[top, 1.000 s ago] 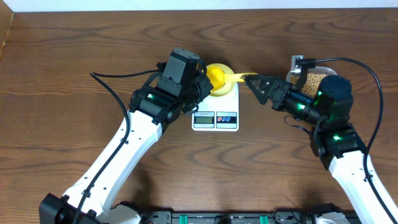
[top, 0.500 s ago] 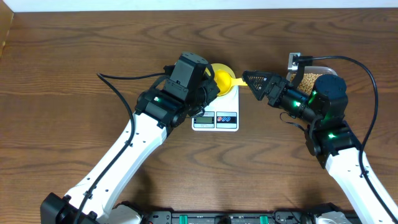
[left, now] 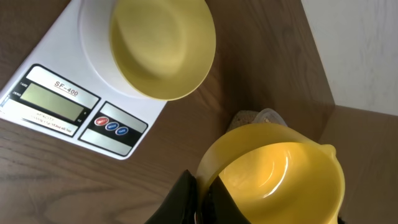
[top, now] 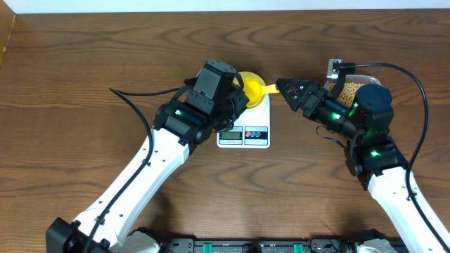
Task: Scoop item into bowl and weigh 50g on scale
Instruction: 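Close the right gripper on the scoop handle beside the left gripper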
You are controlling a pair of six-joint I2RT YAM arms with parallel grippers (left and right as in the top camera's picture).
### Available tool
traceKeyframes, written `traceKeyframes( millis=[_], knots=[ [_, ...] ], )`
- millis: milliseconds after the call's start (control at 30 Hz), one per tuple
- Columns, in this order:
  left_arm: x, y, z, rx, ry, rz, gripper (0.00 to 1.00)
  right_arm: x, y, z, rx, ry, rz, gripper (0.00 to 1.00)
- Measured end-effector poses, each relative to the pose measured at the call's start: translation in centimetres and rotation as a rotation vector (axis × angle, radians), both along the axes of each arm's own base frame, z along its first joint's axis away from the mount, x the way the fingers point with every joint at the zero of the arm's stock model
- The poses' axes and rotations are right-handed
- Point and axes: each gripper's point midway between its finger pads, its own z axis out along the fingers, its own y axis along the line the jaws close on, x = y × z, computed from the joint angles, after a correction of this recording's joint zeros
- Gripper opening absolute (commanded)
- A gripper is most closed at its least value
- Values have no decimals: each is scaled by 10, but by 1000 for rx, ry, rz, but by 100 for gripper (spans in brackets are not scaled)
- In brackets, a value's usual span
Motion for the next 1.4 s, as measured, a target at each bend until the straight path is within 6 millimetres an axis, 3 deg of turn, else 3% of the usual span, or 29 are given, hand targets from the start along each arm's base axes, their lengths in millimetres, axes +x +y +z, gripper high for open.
traceKeyframes(
  millis=[367,700,1067,1400],
  knots=[
    [-1,-1,0,-9,8,9,7,-2,10,7,7,-31,17,81],
    [-11,-16,-1,-9,11,-32,7,0,9,5,5,-26,-1,69],
    [-10,-16,-4,-5,17,-31,7,0,9,4,6,-17,-6,58],
    [-7,-18,-2,-13,5,-31,7,-1,12,3,6,-14,2,42]
  ],
)
